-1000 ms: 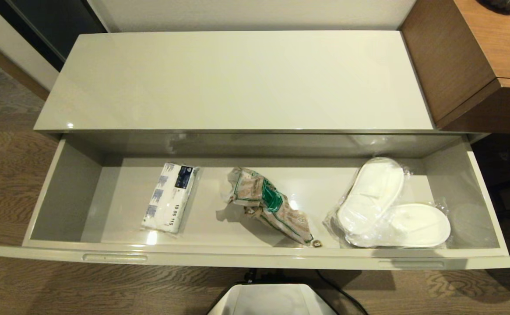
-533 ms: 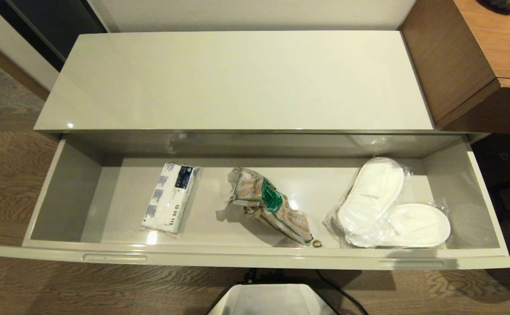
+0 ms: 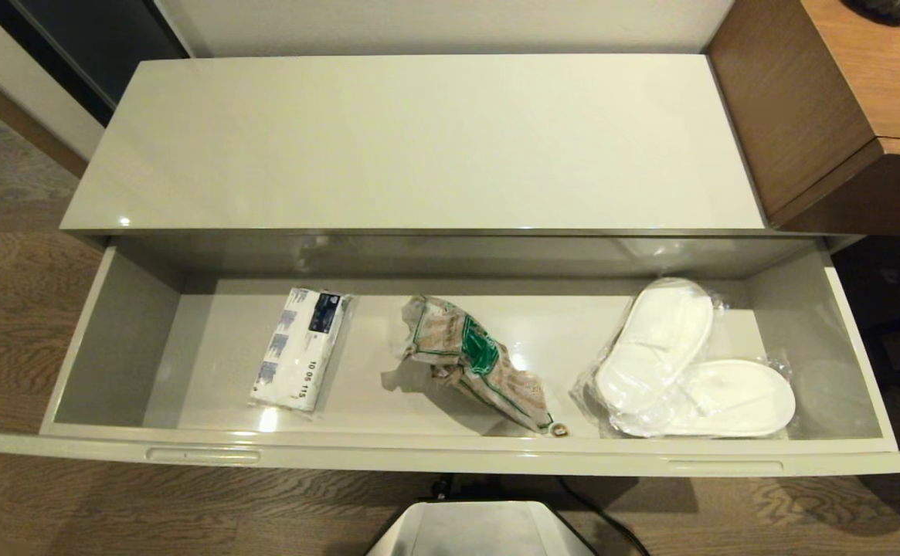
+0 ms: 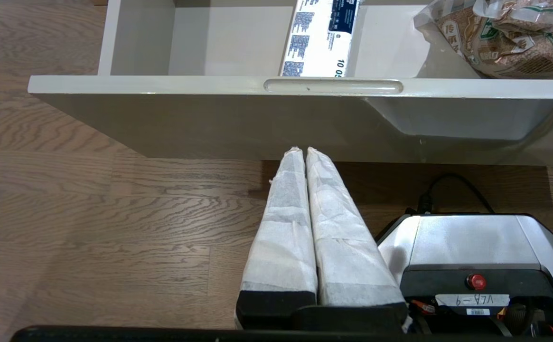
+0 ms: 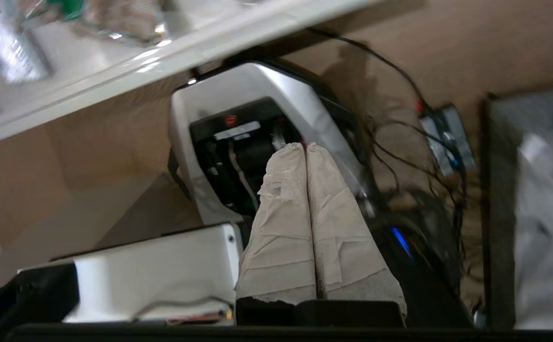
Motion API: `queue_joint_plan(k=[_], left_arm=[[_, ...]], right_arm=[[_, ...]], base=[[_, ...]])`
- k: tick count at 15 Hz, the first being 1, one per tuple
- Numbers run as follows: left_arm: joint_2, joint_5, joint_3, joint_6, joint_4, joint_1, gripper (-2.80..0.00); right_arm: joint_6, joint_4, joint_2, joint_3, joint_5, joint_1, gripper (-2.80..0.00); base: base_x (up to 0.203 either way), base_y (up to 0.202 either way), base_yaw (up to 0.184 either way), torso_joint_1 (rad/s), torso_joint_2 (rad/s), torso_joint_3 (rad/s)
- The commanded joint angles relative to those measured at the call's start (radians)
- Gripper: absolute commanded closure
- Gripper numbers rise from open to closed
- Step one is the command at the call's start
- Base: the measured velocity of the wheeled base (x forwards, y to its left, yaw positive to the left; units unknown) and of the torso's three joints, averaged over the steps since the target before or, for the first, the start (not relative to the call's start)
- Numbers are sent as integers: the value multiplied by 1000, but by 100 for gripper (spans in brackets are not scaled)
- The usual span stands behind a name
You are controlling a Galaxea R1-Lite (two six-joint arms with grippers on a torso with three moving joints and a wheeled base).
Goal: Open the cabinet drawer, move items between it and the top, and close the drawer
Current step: Close the drawer
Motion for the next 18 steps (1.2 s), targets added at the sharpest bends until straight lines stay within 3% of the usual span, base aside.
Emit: queue_joint_plan(k=[1, 3, 6, 7, 10, 15, 18], left_arm=[[1, 0, 0, 0, 0, 0, 0], [1, 0, 0, 0, 0, 0, 0], [1, 0, 0, 0, 0, 0, 0], [1, 0, 0, 0, 0, 0, 0], [1, 0, 0, 0, 0, 0, 0], [1, 0, 0, 0, 0, 0, 0], [1, 0, 0, 0, 0, 0, 0]], right_arm=[[-15, 174, -105, -151, 16, -136, 0], [-112, 210, -210, -261, 84, -262, 0], [-331, 224, -312, -254, 242, -492, 0], [-376, 225, -379, -191, 292, -540, 0], [-516, 228, -463, -13, 388, -568, 0], [-419, 222, -397, 407, 493, -606, 0], [-410, 34, -305, 592, 504, -641, 0]], base=[[0, 0, 0, 0, 0, 0], [0, 0, 0, 0, 0, 0], [0, 0, 0, 0, 0, 0], [0, 0, 0, 0, 0, 0], [0, 0, 0, 0, 0, 0], [0, 0, 0, 0, 0, 0], [0, 0, 0, 0, 0, 0]])
